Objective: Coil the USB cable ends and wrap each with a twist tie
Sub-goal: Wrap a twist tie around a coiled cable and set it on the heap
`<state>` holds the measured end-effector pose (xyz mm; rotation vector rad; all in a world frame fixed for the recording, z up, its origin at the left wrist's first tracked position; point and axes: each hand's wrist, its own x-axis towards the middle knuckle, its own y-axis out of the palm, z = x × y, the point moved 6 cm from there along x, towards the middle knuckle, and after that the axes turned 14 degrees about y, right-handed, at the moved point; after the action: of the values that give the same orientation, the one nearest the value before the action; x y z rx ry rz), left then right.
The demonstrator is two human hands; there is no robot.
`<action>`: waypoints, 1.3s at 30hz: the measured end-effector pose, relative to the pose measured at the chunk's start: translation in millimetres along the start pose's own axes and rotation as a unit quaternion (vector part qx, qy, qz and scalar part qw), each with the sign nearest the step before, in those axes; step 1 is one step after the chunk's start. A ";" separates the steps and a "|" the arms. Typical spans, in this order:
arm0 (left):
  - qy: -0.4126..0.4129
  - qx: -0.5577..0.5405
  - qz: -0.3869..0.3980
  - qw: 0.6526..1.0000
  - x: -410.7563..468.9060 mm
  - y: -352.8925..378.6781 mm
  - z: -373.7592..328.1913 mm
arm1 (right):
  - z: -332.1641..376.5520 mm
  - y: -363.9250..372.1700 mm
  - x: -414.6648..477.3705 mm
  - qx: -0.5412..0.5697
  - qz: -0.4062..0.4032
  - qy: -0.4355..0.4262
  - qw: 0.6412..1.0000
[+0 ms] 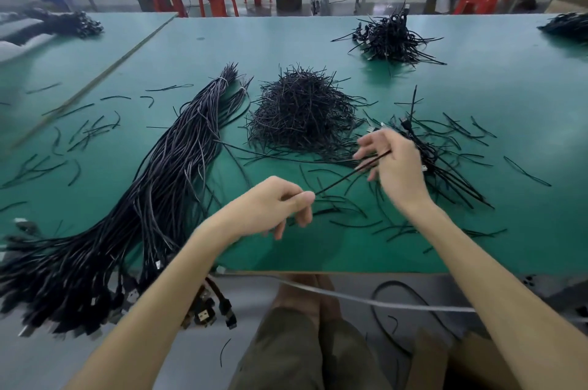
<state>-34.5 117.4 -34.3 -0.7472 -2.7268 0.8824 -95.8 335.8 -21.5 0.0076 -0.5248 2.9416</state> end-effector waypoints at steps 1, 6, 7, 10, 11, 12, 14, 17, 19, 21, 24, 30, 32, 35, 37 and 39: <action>-0.010 -0.001 0.023 1.000 -4.1 -1.6 4.8 | -4.7 -9.3 4.1 0.029 -0.024 0.026 0.999; -0.046 -0.029 -0.042 0.998 -11.4 -17.9 27.2 | -26.7 -28.1 5.5 -0.056 -0.024 0.094 0.994; -0.039 -0.037 -0.079 0.995 -10.1 -20.8 28.4 | -23.9 -23.5 0.4 -0.111 -0.004 0.063 0.992; -0.031 -0.058 -0.193 0.979 -4.4 -29.4 32.0 | -1.3 -6.5 -21.9 -0.275 -0.002 -0.041 0.961; -0.037 -0.055 -0.225 0.972 -3.0 -32.9 34.4 | 9.3 -1.2 -29.3 -0.322 -0.008 -0.061 0.945; -0.045 -0.043 -0.251 0.966 -2.1 -36.5 36.8 | 17.6 4.6 -35.2 -0.362 0.001 -0.069 0.930; -0.065 -0.026 -0.286 0.956 -1.6 -43.3 43.3 | 30.0 16.7 -45.1 -0.410 0.054 -0.065 0.908; -0.087 -0.017 -0.322 0.943 -3.7 -51.1 52.1 | 44.1 31.7 -62.1 -0.356 0.170 -0.062 0.917; -0.094 -0.014 -0.328 0.940 -6.2 -52.5 53.8 | 48.3 43.8 -74.7 -0.282 0.247 -0.046 0.926; -0.087 -0.056 -0.318 0.943 -8.6 -48.7 52.7 | 46.4 53.6 -79.1 -0.200 0.261 -0.016 0.944; -0.056 -0.249 -0.262 0.931 -9.6 -34.7 43.9 | 39.7 59.0 -72.8 -0.158 0.186 0.001 0.970; 0.061 -0.655 -0.272 0.702 -13.1 -47.4 30.4 | 18.0 65.6 -69.9 -0.132 0.172 0.010 0.976; 0.083 -0.705 -0.277 0.648 -13.8 -49.2 29.6 | 14.8 66.7 -73.0 -0.120 0.174 0.000 0.977; 0.077 -0.709 -0.297 0.635 -11.8 -45.2 31.2 | 14.2 71.3 -81.2 -0.109 0.200 -0.031 0.973; 0.083 -0.763 -0.300 0.567 -11.7 -42.3 31.3 | 14.4 75.5 -88.2 -0.121 0.222 -0.051 0.966; 0.105 -0.835 -0.263 0.472 -13.5 -37.3 25.1 | 14.5 77.8 -92.5 -0.125 0.234 -0.061 0.962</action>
<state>-46.0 71.9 -32.7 0.0530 -2.3064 -2.1131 -16.5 244.8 -37.5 0.0405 -1.0438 3.3158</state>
